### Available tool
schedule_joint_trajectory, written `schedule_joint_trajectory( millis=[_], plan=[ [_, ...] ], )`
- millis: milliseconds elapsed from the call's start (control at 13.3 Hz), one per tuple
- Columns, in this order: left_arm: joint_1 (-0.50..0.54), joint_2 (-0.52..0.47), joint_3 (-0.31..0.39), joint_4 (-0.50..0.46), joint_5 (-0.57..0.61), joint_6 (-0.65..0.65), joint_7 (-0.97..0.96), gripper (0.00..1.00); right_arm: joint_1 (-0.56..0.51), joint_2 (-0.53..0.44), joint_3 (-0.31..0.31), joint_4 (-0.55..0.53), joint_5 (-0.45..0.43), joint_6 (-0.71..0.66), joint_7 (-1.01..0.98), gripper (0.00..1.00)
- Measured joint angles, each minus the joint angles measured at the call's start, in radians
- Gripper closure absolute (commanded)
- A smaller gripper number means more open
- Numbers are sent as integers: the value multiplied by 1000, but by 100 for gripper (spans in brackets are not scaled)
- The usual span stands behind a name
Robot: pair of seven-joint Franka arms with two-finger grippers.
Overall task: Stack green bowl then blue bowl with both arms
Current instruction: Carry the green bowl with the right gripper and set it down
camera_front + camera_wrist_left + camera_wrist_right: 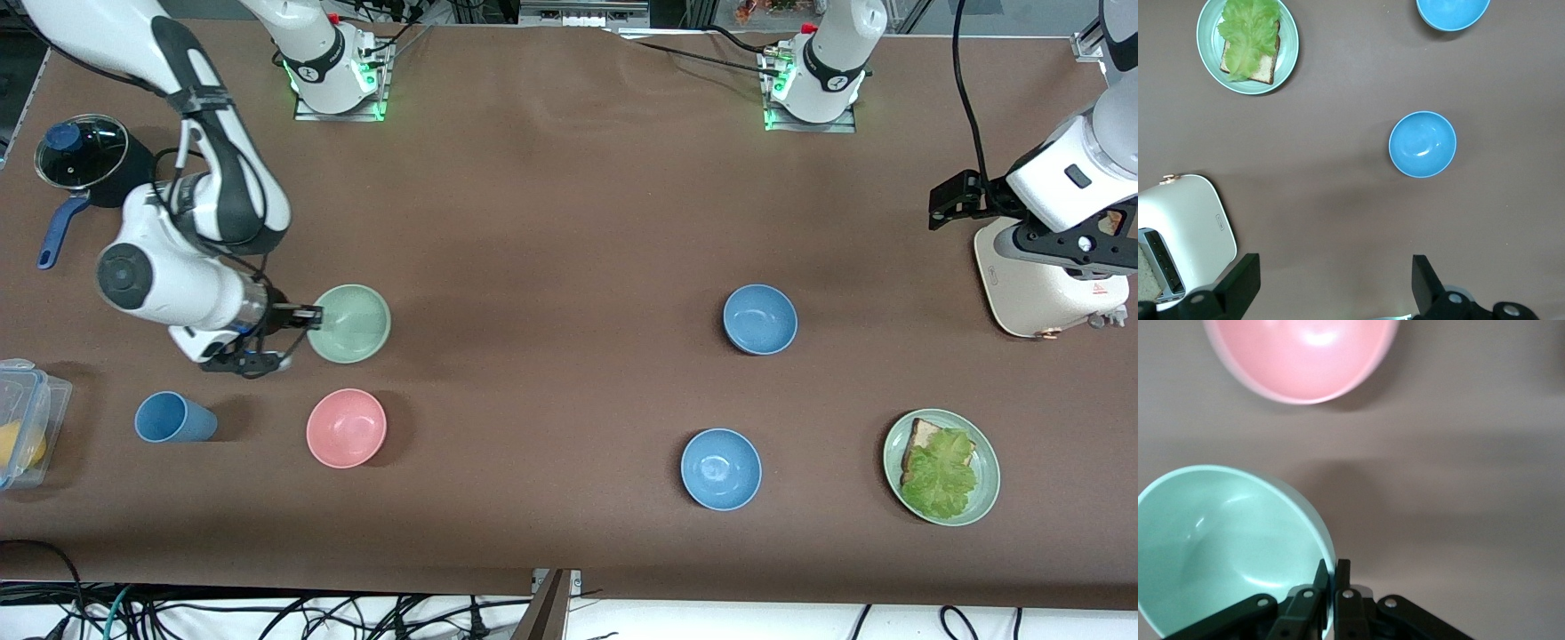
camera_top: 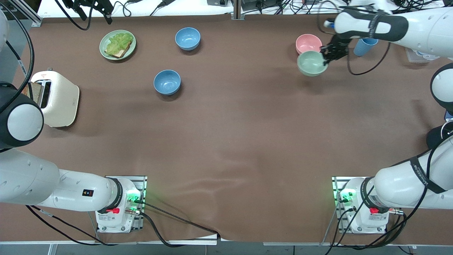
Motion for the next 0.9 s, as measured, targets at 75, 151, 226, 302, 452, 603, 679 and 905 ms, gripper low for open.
schedule_joint_trajectory(
  millis=[75, 151, 226, 302, 452, 603, 679, 905],
  plan=[
    [0, 0, 0, 0, 0, 0, 0, 0, 4, 0, 38, 0, 0, 0, 67, 100],
    [0, 0, 0, 0, 0, 0, 0, 0, 13, 0, 71, 0, 0, 1, 127, 100],
    [0, 0, 0, 0, 0, 0, 0, 0, 32, 1, 89, 1, 0, 2, 178, 100],
    [0, 0, 1, 0, 0, 0, 0, 0, 60, 3, 96, 4, 0, 3, 226, 100],
    [0, 0, 1, 0, 0, 0, 0, 0, 117, 15, 99, 20, 0, 8, 321, 100],
    [0, 0, 1, 0, 0, 0, 0, 0, 163, 39, 100, 50, 0, 13, 406, 100],
    [0, 0, 1, 0, 0, 0, 0, 0, 187, 55, 100, 68, 0, 14, 445, 100],
    [0, 0, 1, 0, 0, 0, 0, 0, 254, 112, 101, 119, 0, 32, 543, 100]
  ],
)
